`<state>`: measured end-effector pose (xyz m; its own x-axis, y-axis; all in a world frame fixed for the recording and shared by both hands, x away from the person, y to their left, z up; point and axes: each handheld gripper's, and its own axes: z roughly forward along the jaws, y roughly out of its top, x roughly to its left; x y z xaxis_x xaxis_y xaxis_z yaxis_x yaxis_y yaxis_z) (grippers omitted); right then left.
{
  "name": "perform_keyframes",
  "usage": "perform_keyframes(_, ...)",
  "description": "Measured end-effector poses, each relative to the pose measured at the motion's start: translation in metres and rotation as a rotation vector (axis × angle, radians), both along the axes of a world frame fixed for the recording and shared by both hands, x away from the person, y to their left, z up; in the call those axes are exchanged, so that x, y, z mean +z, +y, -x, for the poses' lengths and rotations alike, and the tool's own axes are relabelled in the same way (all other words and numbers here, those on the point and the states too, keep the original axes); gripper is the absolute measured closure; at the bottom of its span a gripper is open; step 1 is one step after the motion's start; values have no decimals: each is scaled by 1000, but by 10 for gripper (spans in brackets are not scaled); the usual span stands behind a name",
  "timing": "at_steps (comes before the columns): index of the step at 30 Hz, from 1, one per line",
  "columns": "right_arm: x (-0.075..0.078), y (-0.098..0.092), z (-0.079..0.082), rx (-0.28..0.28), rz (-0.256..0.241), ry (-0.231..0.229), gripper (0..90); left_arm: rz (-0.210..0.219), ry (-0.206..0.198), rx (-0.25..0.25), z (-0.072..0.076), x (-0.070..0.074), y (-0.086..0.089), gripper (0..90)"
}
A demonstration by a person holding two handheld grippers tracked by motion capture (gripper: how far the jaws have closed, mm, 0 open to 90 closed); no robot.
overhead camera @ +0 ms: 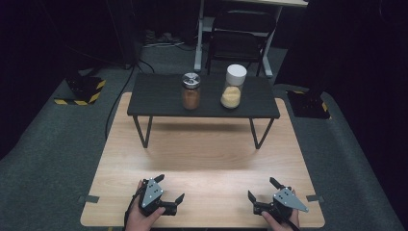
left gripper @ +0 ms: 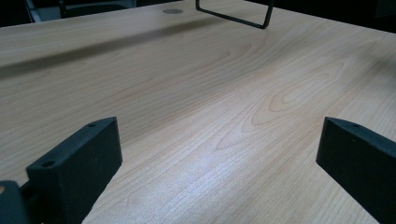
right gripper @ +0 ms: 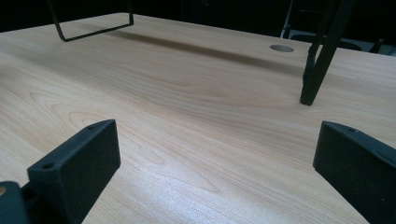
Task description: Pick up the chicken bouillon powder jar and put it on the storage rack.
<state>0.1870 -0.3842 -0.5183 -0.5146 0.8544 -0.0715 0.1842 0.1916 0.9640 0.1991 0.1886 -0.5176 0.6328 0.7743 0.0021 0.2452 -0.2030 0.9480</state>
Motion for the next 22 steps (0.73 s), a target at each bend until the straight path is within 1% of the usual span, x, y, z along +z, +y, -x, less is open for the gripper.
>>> perform_keyframes(2, 0, 0, 1, -1, -2, -1, 0, 0, 2, 0, 0, 0, 0, 4)
perform_keyframes(7, 0, 1, 1, 17, 23, -14, 1, -2, 9, -4, -2, 1, 0, 5)
perform_keyframes(13, -2, 1, 3, 22, 29, -26, 1, -11, 8, -12, -3, 2, -1, 4)
perform_keyframes(15, -2, 1, 3, 25, 30, -29, 1, -11, 7, -6, -3, 2, -2, 5)
perform_keyframes(20, -4, 0, 5, 23, 21, -40, 1, -17, 7, -7, -5, 2, -5, 4)
perform_keyframes(22, -6, -2, 6, 22, 8, -44, 1, -21, 4, -10, -6, 3, -8, 4)
